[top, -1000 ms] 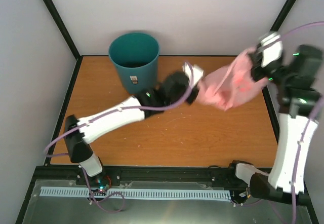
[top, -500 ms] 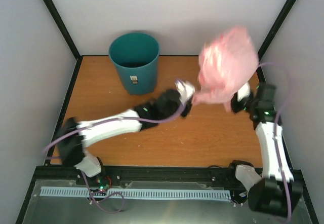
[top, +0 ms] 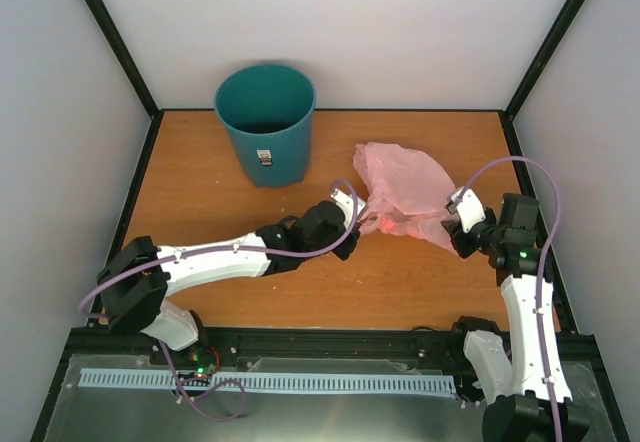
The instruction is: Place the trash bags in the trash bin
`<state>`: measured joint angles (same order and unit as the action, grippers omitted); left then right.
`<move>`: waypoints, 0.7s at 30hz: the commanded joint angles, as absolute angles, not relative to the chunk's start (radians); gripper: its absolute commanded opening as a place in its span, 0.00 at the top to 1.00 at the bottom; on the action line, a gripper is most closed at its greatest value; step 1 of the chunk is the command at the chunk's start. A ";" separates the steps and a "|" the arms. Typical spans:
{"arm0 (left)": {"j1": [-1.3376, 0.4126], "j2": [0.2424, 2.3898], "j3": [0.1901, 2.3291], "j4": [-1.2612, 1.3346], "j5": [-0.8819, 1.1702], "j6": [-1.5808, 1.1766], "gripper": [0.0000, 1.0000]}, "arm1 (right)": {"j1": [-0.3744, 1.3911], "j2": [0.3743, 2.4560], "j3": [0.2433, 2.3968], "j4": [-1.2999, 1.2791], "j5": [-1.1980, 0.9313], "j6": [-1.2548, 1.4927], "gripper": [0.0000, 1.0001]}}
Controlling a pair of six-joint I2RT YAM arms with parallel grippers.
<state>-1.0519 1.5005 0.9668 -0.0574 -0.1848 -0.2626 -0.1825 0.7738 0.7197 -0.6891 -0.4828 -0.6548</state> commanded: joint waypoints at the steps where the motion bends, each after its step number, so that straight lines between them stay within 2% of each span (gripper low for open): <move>1: -1.049 1.481 0.927 0.013 -0.163 -0.324 0.99 | -0.181 0.775 0.695 -0.776 -0.417 -0.733 0.54; 3: -1.049 1.478 0.923 0.017 -0.167 -0.333 0.99 | -0.181 0.775 0.693 -0.805 -0.374 -0.750 0.35; 5: -1.049 1.476 0.925 0.009 -0.173 -0.345 0.99 | -0.181 0.775 0.694 -0.825 -0.319 -0.758 0.28; 13: -1.047 1.416 0.871 0.008 -0.209 -0.367 0.99 | -0.218 0.738 0.694 -0.900 -0.176 -0.822 0.13; 21: -1.037 1.420 0.850 0.019 -0.218 -0.386 0.99 | -0.365 0.807 0.686 -0.983 -0.307 -0.936 0.06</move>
<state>-1.0424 1.4296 0.8608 -0.0204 -0.2001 -0.3595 -0.3122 0.7769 0.6983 -0.9352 -0.2478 -0.8566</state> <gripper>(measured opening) 0.007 0.929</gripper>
